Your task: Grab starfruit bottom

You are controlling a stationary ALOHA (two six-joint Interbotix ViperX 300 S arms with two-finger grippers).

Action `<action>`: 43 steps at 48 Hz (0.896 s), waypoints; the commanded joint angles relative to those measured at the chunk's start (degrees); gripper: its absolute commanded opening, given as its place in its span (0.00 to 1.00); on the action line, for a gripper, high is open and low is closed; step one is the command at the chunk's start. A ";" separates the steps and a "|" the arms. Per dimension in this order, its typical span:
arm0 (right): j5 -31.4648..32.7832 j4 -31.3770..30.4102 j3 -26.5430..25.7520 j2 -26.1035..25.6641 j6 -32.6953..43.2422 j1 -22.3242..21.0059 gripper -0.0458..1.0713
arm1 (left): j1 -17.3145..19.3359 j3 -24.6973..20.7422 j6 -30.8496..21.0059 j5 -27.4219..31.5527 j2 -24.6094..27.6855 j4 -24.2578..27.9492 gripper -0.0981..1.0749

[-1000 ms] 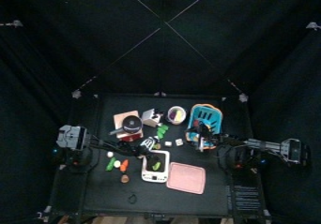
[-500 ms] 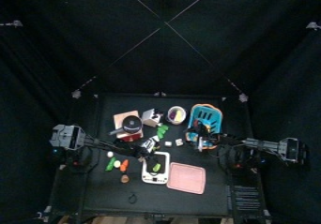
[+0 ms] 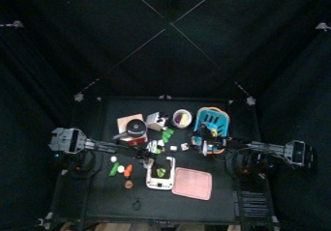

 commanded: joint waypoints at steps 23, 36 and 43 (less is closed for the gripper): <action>-0.44 0.09 -2.11 1.76 0.00 -0.26 0.89 | 5.54 -7.73 -1.41 9.14 5.80 -11.07 0.91; -0.44 0.09 -2.11 1.85 0.00 -0.26 0.89 | 6.86 -7.12 -5.80 9.67 5.89 -11.95 0.91; -0.44 0.09 -2.11 1.85 0.00 -0.26 0.89 | 7.12 -7.12 -7.47 9.67 5.89 -11.60 0.91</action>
